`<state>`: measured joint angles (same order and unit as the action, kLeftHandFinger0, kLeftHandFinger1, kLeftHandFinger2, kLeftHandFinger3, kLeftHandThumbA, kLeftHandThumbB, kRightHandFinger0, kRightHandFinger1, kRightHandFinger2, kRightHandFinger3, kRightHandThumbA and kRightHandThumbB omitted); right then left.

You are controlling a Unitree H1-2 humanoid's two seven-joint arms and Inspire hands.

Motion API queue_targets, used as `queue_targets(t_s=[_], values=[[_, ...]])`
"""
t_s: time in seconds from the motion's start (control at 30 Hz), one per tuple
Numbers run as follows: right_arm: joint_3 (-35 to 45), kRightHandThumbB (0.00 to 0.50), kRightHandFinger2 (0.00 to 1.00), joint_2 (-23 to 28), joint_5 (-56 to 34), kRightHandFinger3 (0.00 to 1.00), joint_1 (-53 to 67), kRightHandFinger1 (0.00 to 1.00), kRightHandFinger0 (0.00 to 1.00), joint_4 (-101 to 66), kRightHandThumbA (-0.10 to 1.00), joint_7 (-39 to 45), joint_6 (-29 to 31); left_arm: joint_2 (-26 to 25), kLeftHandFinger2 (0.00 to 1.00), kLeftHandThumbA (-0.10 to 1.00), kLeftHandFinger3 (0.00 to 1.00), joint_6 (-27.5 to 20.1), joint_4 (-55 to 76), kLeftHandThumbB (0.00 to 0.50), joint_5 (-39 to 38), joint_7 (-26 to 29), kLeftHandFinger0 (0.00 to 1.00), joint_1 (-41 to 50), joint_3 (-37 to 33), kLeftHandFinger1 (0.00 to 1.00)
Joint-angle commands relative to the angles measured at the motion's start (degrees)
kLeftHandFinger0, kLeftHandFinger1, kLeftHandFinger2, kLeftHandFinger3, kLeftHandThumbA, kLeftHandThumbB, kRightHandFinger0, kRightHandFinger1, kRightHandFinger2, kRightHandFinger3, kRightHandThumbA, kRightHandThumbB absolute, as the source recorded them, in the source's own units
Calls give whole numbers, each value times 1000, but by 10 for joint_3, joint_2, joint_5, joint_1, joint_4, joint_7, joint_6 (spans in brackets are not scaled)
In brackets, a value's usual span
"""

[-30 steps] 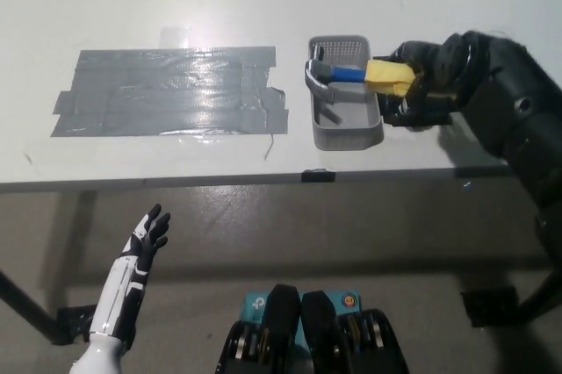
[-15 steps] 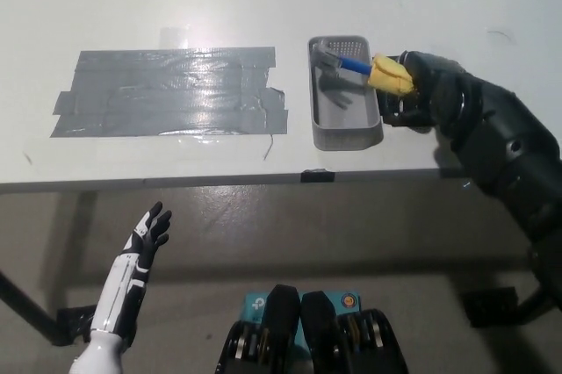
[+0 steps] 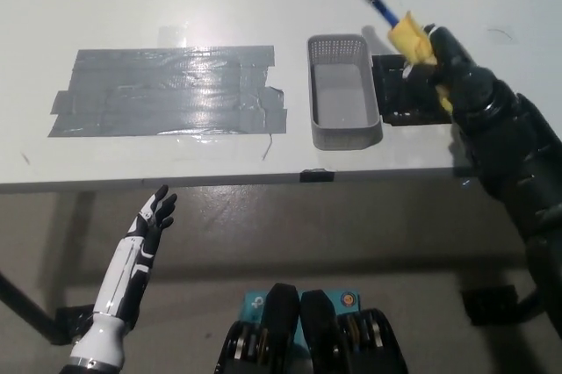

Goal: The robot picks the hammer placed on top of the gray container with right hand and places it on the grey area of the desk

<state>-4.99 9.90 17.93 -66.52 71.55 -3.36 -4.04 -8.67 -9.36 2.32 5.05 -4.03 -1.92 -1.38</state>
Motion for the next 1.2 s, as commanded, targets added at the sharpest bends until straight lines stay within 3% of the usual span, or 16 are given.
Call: queue_targets(t_s=[0.0,0.1,0.3,0.37,0.47,0.6,0.67,0.7,0.77,0.8,0.83,0.87,1.0,1.1,1.17], values=[[26,147,756,-8,-39,822,-70,352,0,-49,-100,-34,32,-9,1000,1000,1000,-10,20,215,5,-6,1000,-7,-3,1000],[24,141,902,-12,-34,867,-74,517,24,-67,-100,-31,35,-10,1000,1000,1000,-9,20,211,3,-7,1000,-6,-2,1000],[-2,118,926,-12,-15,951,-83,584,58,-85,-100,-20,30,-11,1000,1000,1000,-6,21,229,5,-6,1000,-8,-2,1000],[-15,129,910,-16,-8,954,-85,568,37,-87,-100,-16,38,-13,1000,1000,1000,-8,20,228,4,-8,1000,-7,-3,1000],[-33,144,773,-27,-3,832,-94,401,0,-85,-100,-12,49,-13,1000,1000,1000,-11,20,212,3,-9,1000,-9,-3,1000],[-69,174,758,-41,13,774,-113,389,0,-64,-100,-14,72,-13,1000,1000,1000,-3,23,233,5,-9,1000,-11,-5,1000],[-92,155,744,-52,30,752,-121,349,0,-62,-100,-23,71,-12,1000,1000,1000,1,24,242,5,-10,1000,-12,-6,1000],[-98,201,721,-54,32,734,-122,355,10,-61,-100,-27,71,-13,1000,1000,1000,1,25,241,6,-11,1000,-12,-8,1000],[-112,161,626,-76,34,670,-128,238,0,-56,-100,-35,80,-13,1000,1000,1000,7,30,238,7,-13,1000,-11,-10,1000],[-116,157,618,-83,35,673,-133,226,0,-49,-100,-35,79,-12,1000,1000,1000,10,31,237,6,-14,1000,-12,-12,1000],[-124,159,577,-92,39,664,-141,151,0,-35,-100,-41,79,-9,1000,1000,1000,11,31,237,8,-13,1000,-13,-14,1000],[-127,164,606,-103,39,678,-147,145,0,-24,-100,-40,77,-9,1000,1000,1000,12,33,237,13,-12,1000,-12,-16,1000],[-142,193,743,-138,45,710,-161,293,0,11,-100,-50,90,-9,1000,1000,1000,11,32,239,17,-16,1000,-14,-23,1000],[-155,185,762,-163,54,767,-171,350,8,33,-100,-56,85,-9,1000,1000,1000,10,36,240,19,-18,1000,-15,-28,1000],[-159,171,716,-180,55,687,-173,316,0,42,-100,-62,85,-8,1000,1000,1000,12,36,251,19,-19,1000,-16,-31,1000]])
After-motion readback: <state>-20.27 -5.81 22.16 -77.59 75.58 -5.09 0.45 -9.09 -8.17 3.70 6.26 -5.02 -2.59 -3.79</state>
